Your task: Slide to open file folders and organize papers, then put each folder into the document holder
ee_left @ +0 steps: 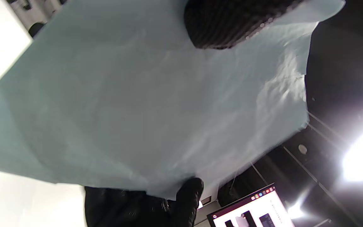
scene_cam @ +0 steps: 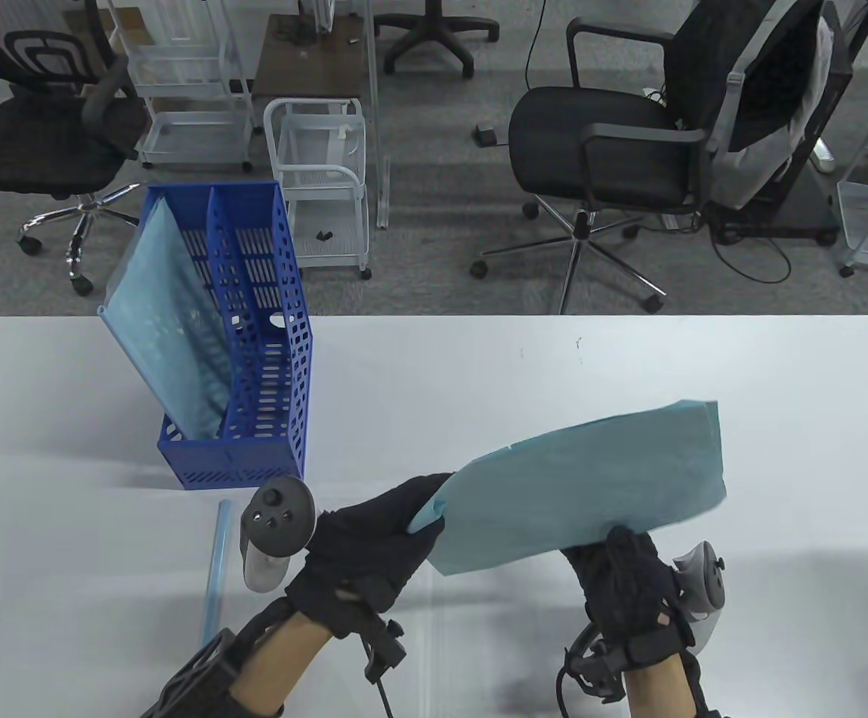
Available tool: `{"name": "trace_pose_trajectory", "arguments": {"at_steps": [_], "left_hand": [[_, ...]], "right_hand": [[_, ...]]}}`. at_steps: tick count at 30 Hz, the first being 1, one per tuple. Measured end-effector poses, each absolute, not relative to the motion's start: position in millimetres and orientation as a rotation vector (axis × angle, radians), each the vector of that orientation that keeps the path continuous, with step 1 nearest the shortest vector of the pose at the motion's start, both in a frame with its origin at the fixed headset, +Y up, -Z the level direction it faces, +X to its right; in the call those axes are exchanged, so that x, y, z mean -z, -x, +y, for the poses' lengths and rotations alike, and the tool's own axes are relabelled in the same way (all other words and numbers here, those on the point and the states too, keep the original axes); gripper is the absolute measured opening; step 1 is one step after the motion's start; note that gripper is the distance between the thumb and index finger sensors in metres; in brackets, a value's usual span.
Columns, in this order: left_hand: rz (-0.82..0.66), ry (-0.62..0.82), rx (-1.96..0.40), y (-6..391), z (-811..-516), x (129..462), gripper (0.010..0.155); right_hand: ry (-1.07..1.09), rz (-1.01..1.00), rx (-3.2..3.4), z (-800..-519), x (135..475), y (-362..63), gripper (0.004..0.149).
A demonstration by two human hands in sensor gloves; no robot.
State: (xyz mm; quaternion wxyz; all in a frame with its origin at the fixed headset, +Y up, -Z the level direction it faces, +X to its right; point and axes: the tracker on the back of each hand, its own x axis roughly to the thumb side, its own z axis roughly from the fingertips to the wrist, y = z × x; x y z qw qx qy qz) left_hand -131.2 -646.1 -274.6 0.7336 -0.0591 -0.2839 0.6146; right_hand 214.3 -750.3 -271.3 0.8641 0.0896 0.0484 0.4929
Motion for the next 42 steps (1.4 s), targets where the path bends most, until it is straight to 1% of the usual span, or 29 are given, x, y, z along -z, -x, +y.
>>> {"name": "trace_pose_trajectory", "arguments": {"at_steps": [1,2,3,7,10,14,15,17,20,22,25,26,28,31,32,34,38,42], "left_hand": [[-0.619,0.165,-1.395,134,-657,272,0.053],[-0.61,0.185,-1.439,137,-668,269,0.057],[-0.603,0.202,-1.472,140,-676,267,0.063],[-0.599,0.282,-1.632,154,-707,260,0.077],[-0.589,0.335,-1.734,168,-724,259,0.078],[-0.596,0.438,-1.824,185,-736,260,0.078],[-0.577,0.473,-1.832,189,-738,260,0.077],[-0.541,0.515,-1.789,195,-740,260,0.079],[-0.472,0.529,-1.603,198,-739,260,0.079],[-0.421,0.513,-1.5,197,-738,259,0.074],[-0.359,0.509,-1.412,194,-740,256,0.056],[-0.359,0.513,-1.395,192,-741,256,0.05],[-0.346,0.517,-1.376,188,-744,254,0.046],[-0.312,0.53,-1.318,177,-747,249,0.044],[-0.302,0.552,-1.275,171,-747,246,0.044],[-0.285,0.546,-1.197,162,-747,239,0.045],[-0.267,0.545,-0.998,143,-745,225,0.046],[-0.237,0.546,-0.833,130,-750,219,0.047]], "right_hand": [[-0.152,0.057,-1.05,-750,269,-216,0.059],[-0.085,0.0,-1.068,-748,267,-216,0.042],[-0.042,-0.013,-1.09,-747,265,-217,0.041],[0.006,-0.135,-1.291,-739,262,-222,0.04],[0.019,-0.141,-1.32,-737,262,-226,0.04],[0.057,-0.157,-1.393,-736,264,-231,0.04],[0.063,-0.154,-1.434,-734,264,-232,0.04],[0.052,-0.118,-1.488,-732,265,-232,0.04],[0.023,-0.07,-1.557,-728,265,-227,0.04],[0.014,-0.058,-1.599,-727,265,-223,0.04],[0.028,-0.052,-1.616,-726,264,-221,0.041],[0.041,-0.053,-1.618,-726,264,-222,0.041],[0.067,-0.056,-1.636,-726,263,-225,0.041],[0.144,-0.081,-1.719,-723,262,-232,0.041],[0.172,-0.089,-1.766,-721,261,-235,0.041],[0.197,-0.089,-1.862,-718,261,-240,0.041],[0.231,-0.01,-2.023,-714,262,-248,0.041],[0.256,0.055,-2.102,-716,265,-251,0.041]]}}
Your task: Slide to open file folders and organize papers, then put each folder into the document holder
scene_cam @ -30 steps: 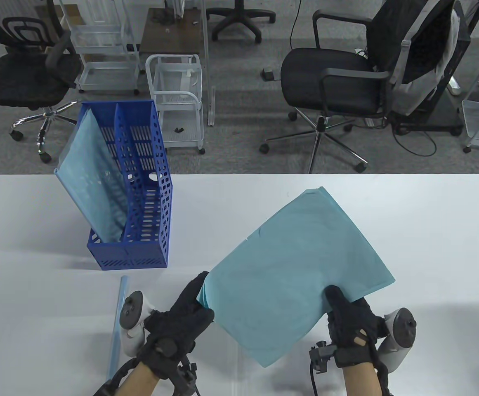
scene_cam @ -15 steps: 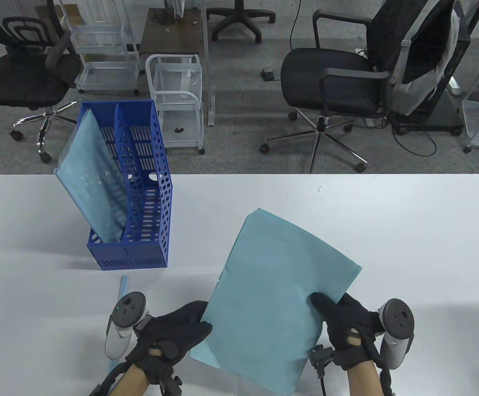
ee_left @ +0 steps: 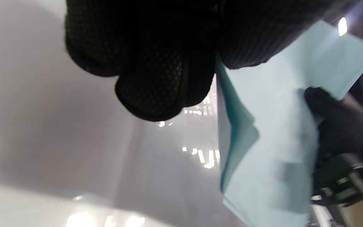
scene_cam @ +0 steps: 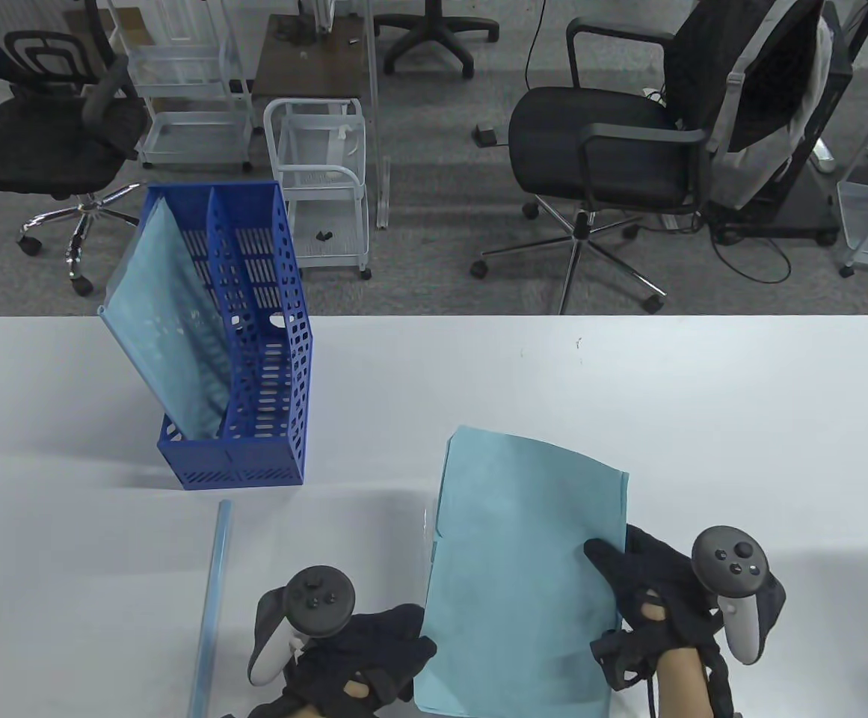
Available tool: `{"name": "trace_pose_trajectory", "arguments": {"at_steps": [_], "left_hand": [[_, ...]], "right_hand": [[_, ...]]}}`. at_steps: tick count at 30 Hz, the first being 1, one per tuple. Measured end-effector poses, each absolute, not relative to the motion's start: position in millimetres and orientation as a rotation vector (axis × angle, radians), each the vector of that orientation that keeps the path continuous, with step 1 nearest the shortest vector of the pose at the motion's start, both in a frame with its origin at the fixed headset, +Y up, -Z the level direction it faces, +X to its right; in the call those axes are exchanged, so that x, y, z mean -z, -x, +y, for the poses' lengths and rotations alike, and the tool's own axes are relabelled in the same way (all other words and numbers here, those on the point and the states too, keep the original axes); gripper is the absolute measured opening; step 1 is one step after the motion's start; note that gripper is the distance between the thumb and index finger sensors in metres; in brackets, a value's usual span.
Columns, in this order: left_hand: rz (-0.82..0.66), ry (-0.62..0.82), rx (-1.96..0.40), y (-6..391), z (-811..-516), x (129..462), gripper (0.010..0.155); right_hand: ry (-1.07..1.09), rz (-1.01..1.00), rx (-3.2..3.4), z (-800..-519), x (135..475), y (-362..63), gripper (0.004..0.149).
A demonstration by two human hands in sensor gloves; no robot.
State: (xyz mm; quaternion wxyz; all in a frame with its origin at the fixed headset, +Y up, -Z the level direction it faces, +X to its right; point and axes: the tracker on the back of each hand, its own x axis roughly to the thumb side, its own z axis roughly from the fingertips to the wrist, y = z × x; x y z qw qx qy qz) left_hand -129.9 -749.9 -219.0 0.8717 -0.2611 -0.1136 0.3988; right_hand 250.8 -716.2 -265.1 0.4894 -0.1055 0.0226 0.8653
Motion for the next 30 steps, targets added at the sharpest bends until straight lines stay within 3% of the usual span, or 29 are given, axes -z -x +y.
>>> {"name": "trace_pose_trajectory", "arguments": {"at_steps": [7,30], "left_hand": [[-0.264,0.582,-0.635,116,-751,210,0.044],[-0.237,0.642,-0.537,117,-757,209,0.05]], "right_hand": [[0.288,0.192,-2.188,-727,274,-248,0.041],[0.335,0.368,-2.25,-754,288,-239,0.042]]}}
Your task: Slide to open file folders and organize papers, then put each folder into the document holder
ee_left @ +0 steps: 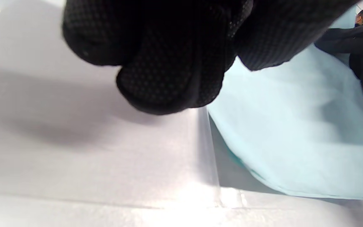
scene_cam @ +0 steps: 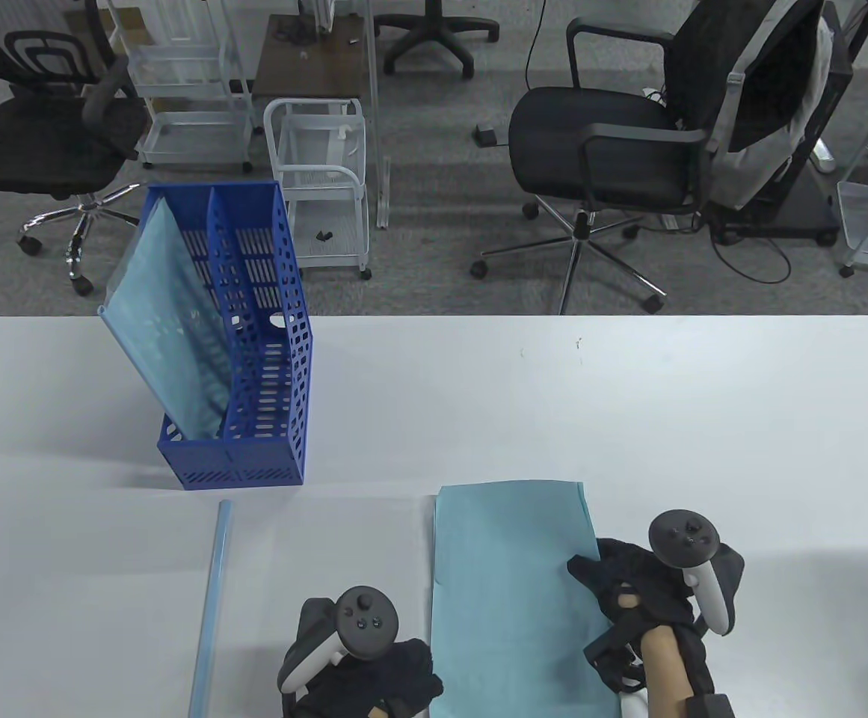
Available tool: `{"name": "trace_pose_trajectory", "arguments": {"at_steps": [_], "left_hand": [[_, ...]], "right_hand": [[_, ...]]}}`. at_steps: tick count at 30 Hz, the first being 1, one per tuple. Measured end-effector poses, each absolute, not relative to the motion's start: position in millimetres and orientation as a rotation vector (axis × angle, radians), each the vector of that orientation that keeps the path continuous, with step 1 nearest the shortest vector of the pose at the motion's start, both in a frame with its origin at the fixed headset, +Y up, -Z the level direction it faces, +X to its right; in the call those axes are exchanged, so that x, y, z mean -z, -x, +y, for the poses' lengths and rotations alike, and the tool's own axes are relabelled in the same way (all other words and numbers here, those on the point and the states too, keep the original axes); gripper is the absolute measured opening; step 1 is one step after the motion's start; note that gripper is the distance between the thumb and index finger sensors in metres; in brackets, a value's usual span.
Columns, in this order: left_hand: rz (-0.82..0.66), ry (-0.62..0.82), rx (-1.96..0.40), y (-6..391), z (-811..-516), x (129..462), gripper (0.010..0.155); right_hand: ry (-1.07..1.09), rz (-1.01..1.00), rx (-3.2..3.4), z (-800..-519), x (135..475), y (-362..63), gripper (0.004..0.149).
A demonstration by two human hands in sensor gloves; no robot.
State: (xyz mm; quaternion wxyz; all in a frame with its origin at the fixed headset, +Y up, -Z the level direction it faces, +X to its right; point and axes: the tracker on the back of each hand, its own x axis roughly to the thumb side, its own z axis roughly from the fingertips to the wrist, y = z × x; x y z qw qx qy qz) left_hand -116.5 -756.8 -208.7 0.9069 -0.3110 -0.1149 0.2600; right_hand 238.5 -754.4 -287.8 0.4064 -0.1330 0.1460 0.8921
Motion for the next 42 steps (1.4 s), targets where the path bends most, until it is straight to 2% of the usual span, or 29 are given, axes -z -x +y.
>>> {"name": "trace_pose_trajectory", "arguments": {"at_steps": [4,8,11,14,16,18,22,25,32,42], "left_hand": [[-0.233,0.63,-0.559,122,-752,209,0.049],[-0.192,0.528,-0.579,140,-734,214,0.05],[-0.089,0.367,-0.549,164,-718,221,0.053],[0.066,0.271,-0.415,187,-712,228,0.064],[0.193,0.283,-0.261,203,-714,234,0.071],[0.245,0.345,-0.185,209,-720,239,0.075],[0.259,0.418,-0.148,208,-733,245,0.077],[0.271,0.413,-0.099,204,-738,247,0.077],[0.267,0.439,-0.048,200,-749,252,0.076],[0.236,0.432,-0.045,198,-751,253,0.077]], "right_hand": [[0.367,0.348,-2.299,-755,287,-236,0.046],[0.457,0.216,-2.473,-747,283,-236,0.062],[0.485,0.142,-2.669,-741,279,-232,0.074],[0.444,0.198,-2.76,-743,278,-224,0.084],[0.363,0.327,-2.791,-747,279,-214,0.087],[0.309,0.434,-2.817,-752,280,-207,0.088],[0.267,0.543,-2.907,-755,279,-198,0.088],[0.251,0.628,-2.927,-757,279,-195,0.089],[0.234,0.715,-2.993,-761,278,-188,0.092],[0.23,0.723,-2.999,-760,278,-185,0.092]]}}
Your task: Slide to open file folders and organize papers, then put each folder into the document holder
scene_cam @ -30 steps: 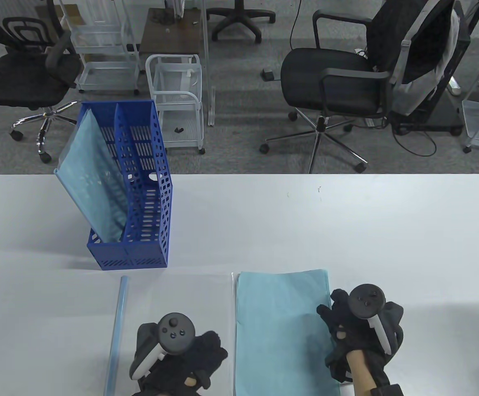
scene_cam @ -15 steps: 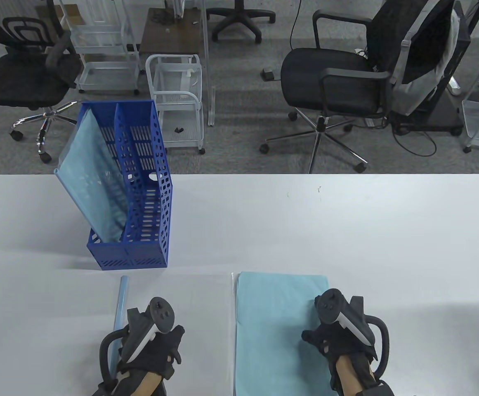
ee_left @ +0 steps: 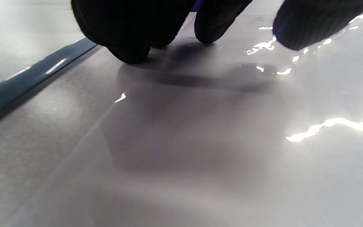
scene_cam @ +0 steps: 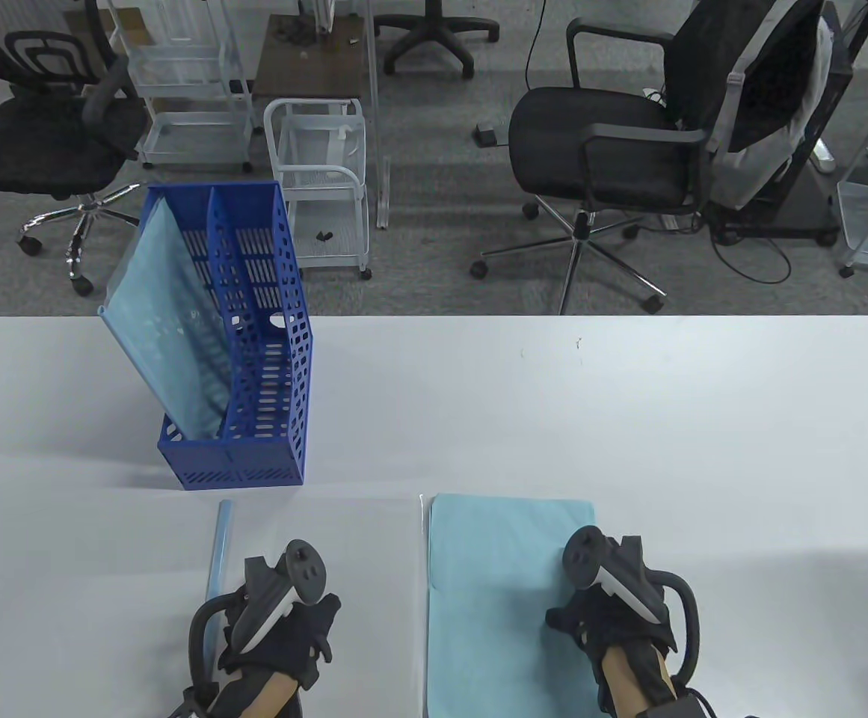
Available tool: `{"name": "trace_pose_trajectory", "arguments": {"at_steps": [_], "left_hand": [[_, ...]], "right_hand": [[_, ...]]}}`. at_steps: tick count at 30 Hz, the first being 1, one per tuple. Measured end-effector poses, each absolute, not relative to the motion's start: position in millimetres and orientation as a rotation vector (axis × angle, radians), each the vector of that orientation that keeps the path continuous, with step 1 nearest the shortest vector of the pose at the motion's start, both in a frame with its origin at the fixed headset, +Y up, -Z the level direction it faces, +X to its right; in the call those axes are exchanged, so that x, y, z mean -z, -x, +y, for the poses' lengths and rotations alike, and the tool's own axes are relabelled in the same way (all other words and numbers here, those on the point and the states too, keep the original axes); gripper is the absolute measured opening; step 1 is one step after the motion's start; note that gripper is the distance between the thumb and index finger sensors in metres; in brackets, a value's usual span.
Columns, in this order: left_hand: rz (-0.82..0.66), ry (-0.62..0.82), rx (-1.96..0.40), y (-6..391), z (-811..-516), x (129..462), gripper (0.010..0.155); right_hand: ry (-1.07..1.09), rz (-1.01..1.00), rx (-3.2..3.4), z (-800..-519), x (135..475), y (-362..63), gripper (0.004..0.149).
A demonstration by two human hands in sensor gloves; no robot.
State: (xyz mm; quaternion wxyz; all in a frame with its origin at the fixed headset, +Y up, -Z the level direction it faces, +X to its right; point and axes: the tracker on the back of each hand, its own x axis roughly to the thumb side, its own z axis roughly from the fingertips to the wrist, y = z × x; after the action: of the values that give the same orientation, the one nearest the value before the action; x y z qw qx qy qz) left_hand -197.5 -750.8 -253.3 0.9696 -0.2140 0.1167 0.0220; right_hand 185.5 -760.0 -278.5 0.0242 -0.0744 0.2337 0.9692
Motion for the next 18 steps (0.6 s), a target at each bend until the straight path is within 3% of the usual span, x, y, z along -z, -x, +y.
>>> {"name": "trace_pose_trajectory", "arguments": {"at_steps": [18], "left_hand": [[0.091,0.452,-0.207,192.0,-749.9,252.2,0.077]], "right_hand": [[0.233,0.732,-3.002,-759.9,279.0,-183.8,0.091]]}}
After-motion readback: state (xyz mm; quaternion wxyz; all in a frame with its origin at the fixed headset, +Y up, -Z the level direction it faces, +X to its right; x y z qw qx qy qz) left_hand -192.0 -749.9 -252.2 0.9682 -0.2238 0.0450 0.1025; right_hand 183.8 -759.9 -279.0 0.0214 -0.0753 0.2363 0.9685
